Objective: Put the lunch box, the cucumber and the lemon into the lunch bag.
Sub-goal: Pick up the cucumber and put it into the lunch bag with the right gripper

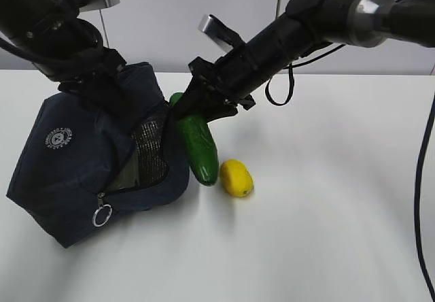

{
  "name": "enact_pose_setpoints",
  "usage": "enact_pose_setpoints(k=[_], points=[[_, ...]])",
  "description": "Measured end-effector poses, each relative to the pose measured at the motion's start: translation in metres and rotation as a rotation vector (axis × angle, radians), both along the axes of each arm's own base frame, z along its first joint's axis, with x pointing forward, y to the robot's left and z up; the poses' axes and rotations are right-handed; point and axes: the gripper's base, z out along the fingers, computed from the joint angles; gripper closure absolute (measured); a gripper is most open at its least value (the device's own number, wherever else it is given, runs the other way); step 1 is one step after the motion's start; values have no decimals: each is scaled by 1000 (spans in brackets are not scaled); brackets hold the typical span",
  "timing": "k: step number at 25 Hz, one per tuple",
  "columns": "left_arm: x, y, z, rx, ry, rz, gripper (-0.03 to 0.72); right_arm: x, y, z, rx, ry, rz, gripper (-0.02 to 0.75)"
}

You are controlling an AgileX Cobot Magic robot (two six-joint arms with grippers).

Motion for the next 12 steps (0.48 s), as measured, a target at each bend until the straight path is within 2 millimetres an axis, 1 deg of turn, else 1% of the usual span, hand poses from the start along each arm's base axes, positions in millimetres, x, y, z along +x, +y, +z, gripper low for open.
enact_pose_setpoints(k=[5,8,12], points=[[0,0,0,0,-2,1,671,-7,14,1,21,-22,46,441],[0,1,0,0,-2,2,671,-6,20,1,88,-22,52,441],[0,1,1,-2,-2,3,671,-1,28,-17,202,18,32,441]])
